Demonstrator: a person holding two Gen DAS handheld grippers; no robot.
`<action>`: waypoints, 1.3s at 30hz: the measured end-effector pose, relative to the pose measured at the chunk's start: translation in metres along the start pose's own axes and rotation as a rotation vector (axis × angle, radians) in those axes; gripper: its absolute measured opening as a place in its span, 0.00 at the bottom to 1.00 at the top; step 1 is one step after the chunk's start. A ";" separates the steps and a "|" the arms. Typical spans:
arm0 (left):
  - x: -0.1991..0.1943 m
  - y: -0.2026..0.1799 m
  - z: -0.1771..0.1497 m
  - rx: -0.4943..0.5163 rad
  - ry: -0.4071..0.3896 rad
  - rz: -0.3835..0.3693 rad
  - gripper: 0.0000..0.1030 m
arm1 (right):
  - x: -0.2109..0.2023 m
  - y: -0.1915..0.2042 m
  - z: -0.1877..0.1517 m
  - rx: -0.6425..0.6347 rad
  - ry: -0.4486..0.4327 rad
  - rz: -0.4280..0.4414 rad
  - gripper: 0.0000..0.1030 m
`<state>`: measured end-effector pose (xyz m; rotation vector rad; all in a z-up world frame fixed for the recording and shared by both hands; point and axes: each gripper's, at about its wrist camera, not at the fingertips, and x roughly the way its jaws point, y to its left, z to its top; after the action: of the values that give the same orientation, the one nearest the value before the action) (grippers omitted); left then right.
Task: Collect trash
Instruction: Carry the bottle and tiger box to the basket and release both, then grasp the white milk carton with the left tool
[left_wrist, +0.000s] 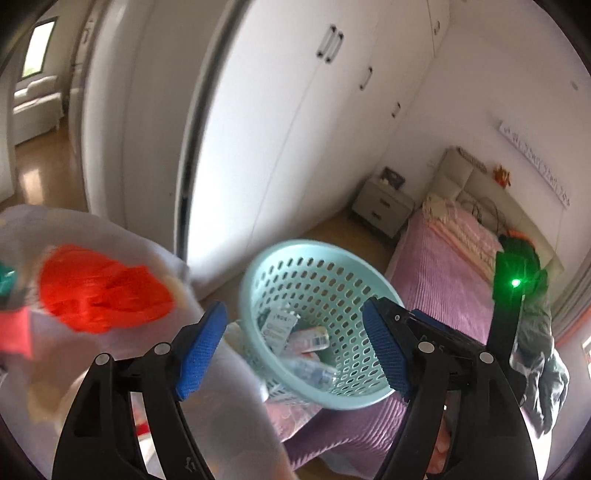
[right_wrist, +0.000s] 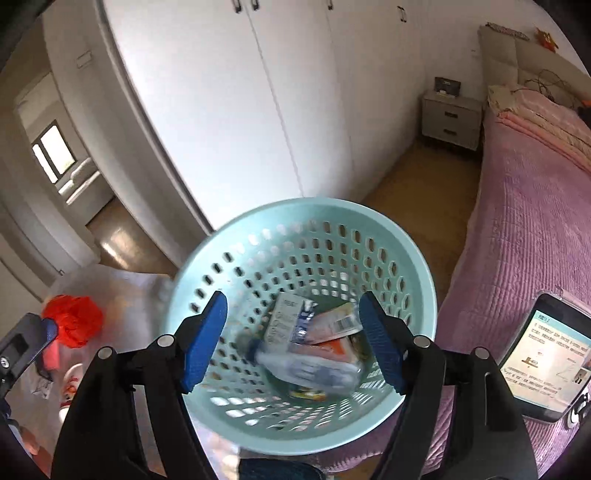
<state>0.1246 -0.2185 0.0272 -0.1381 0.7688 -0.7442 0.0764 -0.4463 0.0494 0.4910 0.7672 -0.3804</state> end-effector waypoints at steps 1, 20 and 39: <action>-0.014 0.005 -0.001 -0.009 -0.022 0.010 0.72 | -0.004 0.006 -0.001 -0.008 -0.005 0.016 0.68; -0.171 0.199 0.003 -0.356 -0.157 0.482 0.80 | -0.030 0.164 -0.056 -0.361 0.028 0.267 0.68; -0.106 0.264 -0.020 -0.526 -0.060 0.615 0.81 | -0.034 0.207 -0.105 -0.486 0.047 0.435 0.80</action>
<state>0.2077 0.0498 -0.0238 -0.3761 0.8760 0.0553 0.0967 -0.2134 0.0674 0.1967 0.7442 0.2234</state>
